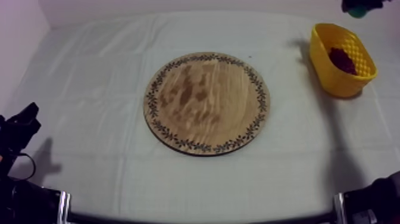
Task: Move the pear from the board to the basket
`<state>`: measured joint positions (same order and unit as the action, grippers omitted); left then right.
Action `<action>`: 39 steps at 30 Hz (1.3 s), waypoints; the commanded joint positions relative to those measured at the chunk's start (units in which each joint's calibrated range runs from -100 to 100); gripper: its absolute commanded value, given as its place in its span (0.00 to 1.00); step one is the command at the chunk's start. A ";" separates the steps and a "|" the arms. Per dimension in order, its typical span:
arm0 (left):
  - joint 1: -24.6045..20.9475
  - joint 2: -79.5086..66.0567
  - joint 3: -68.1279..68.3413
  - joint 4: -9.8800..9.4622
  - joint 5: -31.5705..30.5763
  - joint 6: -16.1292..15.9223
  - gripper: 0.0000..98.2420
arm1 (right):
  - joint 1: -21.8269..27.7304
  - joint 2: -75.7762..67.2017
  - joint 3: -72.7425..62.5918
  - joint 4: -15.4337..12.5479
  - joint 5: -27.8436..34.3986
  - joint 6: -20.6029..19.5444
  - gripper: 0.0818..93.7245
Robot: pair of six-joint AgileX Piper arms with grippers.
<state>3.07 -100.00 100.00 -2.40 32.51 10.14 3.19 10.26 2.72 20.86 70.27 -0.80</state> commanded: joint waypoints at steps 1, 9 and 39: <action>0.01 0.00 0.00 -0.02 -0.01 -0.01 0.00 | 1.06 -0.35 6.92 0.00 -0.79 0.04 0.37; 0.01 0.00 0.00 -0.02 -0.01 -0.01 0.00 | 0.85 -0.67 19.61 0.40 -5.83 -0.55 0.39; 0.01 0.00 0.00 -0.02 -0.01 -0.01 0.00 | -1.82 -21.50 22.85 -4.71 -17.70 4.00 0.52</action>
<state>3.07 -100.00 100.00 -2.40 32.51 10.14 1.36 -4.18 23.02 16.75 53.64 2.71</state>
